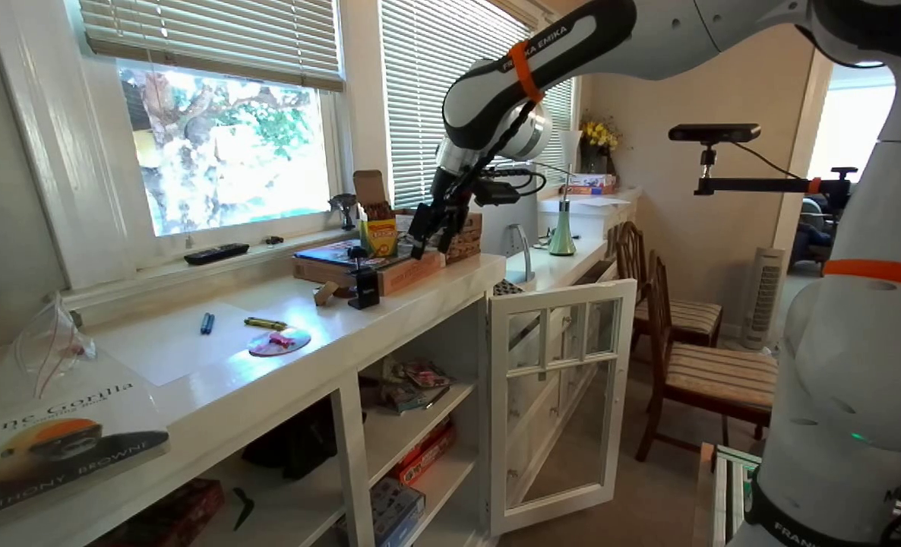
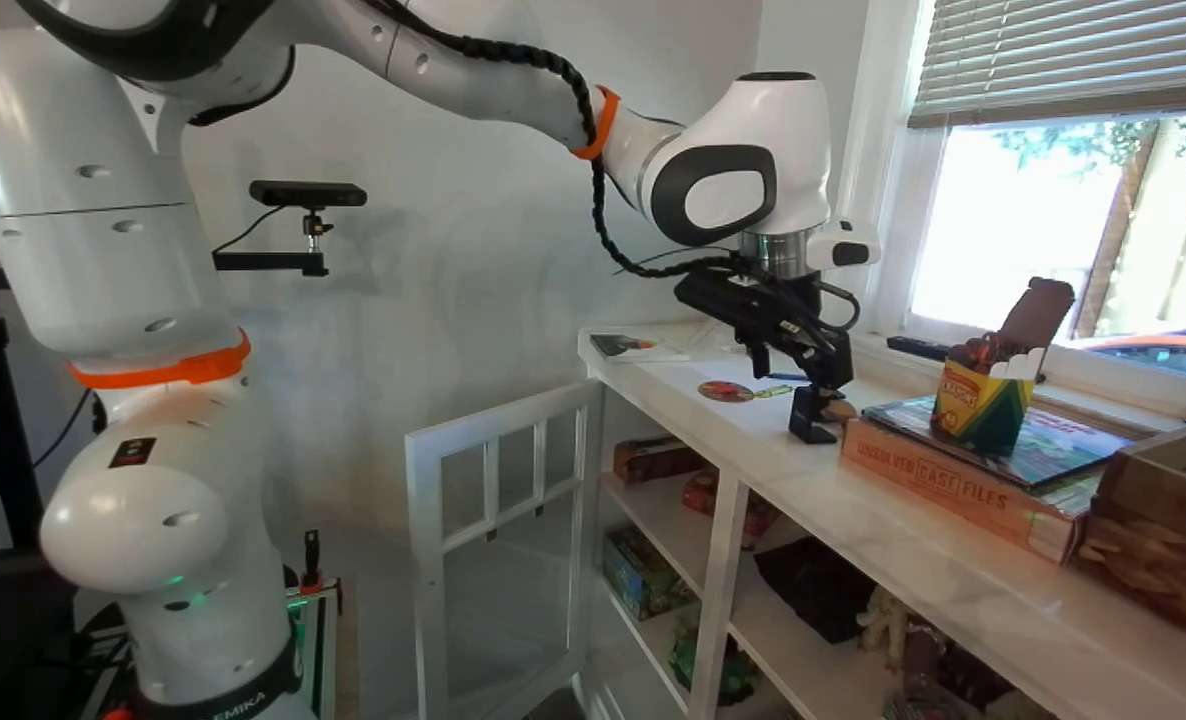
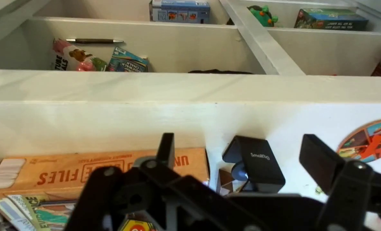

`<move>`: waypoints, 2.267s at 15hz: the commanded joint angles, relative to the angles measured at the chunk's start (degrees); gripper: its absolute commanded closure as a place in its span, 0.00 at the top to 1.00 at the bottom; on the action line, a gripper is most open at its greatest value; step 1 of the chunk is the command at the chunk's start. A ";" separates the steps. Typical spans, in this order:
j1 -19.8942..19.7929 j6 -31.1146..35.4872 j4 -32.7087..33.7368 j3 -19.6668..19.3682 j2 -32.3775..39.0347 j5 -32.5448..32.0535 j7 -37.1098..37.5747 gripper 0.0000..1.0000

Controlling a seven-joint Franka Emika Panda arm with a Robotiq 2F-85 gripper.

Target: Put the black object on the box, then move one wooden block to the left, then turn the hand of the clock to the left

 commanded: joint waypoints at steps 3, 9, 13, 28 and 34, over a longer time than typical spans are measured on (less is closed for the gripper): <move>2.80 10.98 -2.01 0.72 1.00 6.67 -8.58 1.00; 3.57 15.73 -2.35 2.32 3.69 5.90 -6.60 1.00; 3.02 20.33 -2.27 3.33 6.31 3.33 -2.92 1.00; 4.03 29.93 -1.33 4.81 12.18 3.26 4.91 1.00; 3.96 32.10 -0.55 5.45 13.80 4.20 4.08 0.42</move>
